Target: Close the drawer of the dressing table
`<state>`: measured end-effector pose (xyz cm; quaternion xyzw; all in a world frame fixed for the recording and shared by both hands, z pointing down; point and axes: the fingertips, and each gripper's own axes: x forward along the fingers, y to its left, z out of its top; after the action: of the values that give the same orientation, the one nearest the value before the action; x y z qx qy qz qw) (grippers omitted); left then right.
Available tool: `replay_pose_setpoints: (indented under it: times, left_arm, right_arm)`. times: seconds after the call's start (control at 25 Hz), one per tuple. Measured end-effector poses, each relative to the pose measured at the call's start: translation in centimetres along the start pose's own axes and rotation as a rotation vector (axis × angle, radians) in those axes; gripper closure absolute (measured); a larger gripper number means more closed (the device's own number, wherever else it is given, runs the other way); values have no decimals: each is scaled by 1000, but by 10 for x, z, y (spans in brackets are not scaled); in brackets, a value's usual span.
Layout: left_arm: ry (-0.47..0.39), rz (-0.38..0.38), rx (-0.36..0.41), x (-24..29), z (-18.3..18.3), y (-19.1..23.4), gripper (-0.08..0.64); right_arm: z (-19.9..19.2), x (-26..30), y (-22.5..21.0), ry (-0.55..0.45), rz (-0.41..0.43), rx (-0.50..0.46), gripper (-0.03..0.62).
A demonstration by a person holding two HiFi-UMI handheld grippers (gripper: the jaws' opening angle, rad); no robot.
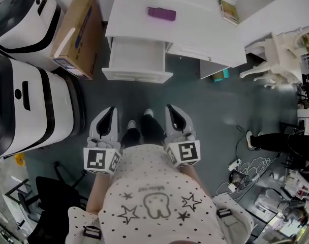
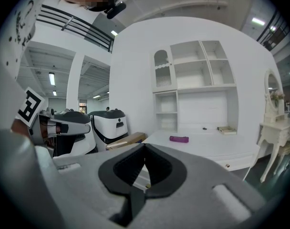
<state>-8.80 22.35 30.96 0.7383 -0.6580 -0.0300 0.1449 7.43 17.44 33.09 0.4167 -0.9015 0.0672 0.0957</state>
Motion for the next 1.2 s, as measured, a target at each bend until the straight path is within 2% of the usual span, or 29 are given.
replay_pose_setpoints:
  times: [0.16,0.52,0.96,1.2]
  left_arm:
    - [12,17,-10,17,3,-1,565]
    - [-32,47,-20,76,19,-11,565]
    - [-27,98,-38,116,14,-13,565]
    - [-21,103,-37,127,12,-4,565]
  right_arm:
    - [3,14,-13,8,17,1,589]
    - [19,50,-65,7,45,4,589]
    - [12,72,-114,39,40,-5,589]
    - [6,80,-121,57,31,-3,589]
